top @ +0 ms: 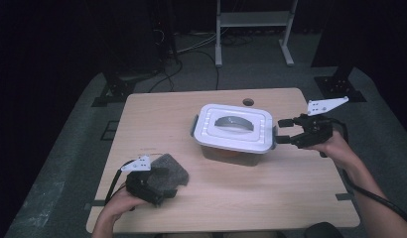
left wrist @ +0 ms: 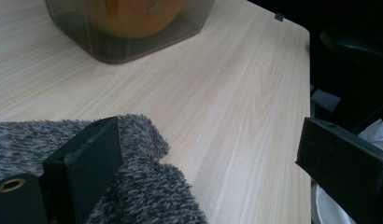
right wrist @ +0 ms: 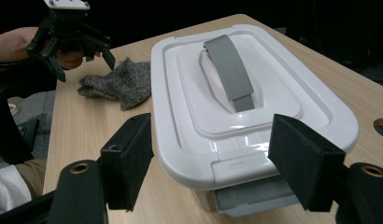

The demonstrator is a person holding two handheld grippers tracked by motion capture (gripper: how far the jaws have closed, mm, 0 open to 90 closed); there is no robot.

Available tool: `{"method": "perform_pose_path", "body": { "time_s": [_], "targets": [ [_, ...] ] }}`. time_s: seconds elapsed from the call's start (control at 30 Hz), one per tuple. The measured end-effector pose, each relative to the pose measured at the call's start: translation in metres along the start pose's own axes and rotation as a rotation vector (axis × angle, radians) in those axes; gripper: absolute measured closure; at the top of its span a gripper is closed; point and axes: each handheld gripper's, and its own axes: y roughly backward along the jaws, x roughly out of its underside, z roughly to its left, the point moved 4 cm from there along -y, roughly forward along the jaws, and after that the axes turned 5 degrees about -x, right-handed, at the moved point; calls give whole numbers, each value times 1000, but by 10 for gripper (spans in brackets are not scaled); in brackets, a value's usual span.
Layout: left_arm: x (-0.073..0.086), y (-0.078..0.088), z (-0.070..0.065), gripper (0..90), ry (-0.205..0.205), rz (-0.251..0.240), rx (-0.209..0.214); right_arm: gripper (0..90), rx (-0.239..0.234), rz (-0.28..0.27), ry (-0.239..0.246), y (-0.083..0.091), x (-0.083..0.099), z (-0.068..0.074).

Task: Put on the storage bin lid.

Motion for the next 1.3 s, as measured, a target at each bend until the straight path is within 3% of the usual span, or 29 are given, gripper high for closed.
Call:
{"method": "perform_pose_path", "body": {
  "time_s": [0.8, 1.3],
  "targets": [
    [0, -1, 0, 58, -4, 4, 1, 266, 10, -24, -77, 12, 38, 6],
    [0, -1, 0, 43, 1, 5, -4, 261, 12, -12, -117, 14, 64, 11]
  ]
}}
